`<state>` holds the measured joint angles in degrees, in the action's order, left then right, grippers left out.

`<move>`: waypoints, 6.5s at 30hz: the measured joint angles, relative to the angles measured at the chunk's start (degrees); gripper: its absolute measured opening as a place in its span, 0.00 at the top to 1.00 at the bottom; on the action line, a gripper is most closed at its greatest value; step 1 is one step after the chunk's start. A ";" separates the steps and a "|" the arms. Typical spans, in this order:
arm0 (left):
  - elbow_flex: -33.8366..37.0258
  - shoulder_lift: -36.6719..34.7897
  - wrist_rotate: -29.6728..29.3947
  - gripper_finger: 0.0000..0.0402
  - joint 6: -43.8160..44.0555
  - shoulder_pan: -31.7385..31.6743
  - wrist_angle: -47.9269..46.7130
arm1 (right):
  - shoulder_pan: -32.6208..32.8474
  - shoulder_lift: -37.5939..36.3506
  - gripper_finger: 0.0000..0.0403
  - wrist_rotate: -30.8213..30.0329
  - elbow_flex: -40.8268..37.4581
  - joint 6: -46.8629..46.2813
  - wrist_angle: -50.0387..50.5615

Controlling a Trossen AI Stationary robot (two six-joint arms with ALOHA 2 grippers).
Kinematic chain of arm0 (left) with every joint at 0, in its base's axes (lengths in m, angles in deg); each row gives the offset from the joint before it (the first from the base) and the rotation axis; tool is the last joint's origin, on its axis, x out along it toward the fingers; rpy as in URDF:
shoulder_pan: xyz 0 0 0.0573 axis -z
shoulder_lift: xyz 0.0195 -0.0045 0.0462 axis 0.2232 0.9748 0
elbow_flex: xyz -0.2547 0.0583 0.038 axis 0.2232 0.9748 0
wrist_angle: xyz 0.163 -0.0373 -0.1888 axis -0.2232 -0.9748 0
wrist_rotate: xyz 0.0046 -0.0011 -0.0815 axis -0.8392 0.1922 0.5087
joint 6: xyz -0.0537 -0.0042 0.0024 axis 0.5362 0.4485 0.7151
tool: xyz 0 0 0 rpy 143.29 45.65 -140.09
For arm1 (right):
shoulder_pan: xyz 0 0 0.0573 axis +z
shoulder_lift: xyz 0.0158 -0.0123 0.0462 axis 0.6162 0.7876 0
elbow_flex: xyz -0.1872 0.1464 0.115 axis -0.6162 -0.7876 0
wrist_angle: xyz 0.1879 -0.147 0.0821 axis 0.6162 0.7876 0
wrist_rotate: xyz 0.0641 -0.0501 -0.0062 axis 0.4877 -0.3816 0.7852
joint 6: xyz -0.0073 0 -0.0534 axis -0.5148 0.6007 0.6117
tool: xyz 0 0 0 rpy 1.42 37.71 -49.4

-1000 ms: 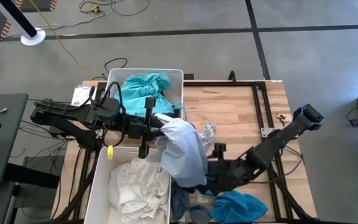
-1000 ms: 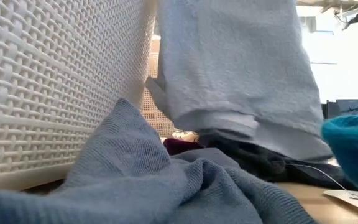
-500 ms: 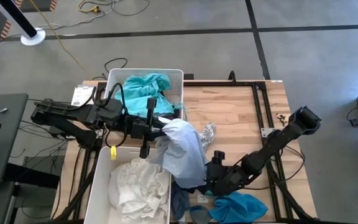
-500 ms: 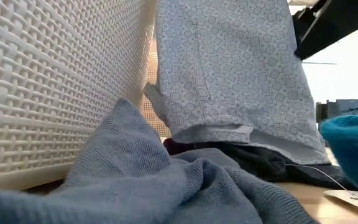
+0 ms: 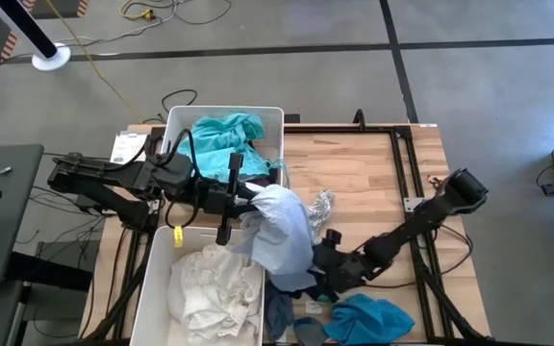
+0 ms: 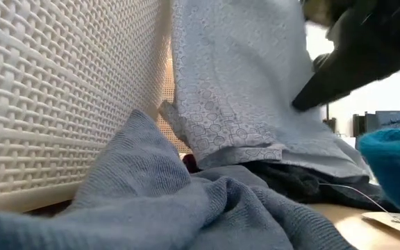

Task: Sort clothes
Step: Put the blue patterned shirt into the top white laundry bin

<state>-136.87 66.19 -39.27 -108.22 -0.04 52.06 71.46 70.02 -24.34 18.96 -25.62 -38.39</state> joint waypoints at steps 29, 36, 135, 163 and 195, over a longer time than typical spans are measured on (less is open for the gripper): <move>0.03 0.02 -6.45 1.00 -0.65 0.02 -8.28 | -5.47 -9.45 1.00 -2.66 4.38 29.04 -18.21; 0.03 -0.30 -19.52 1.00 -4.70 0.02 -8.17 | -10.01 -14.49 1.00 2.40 12.29 45.29 -17.68; 14.60 -14.93 -12.13 0.40 32.50 -17.19 -36.24 | -46.43 2.88 0.98 50.14 27.82 56.07 -7.63; 12.14 -2.27 -10.98 0.37 20.47 -14.56 -22.19 | -46.08 2.89 0.98 55.20 27.78 55.95 -16.48; 12.21 -4.45 -24.97 0.92 17.32 -23.96 -45.73 | -45.66 0.68 0.64 49.51 27.91 53.45 -1.76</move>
<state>-124.65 61.73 -64.24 -90.90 -24.00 6.33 25.79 70.71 25.17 46.87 27.83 -40.15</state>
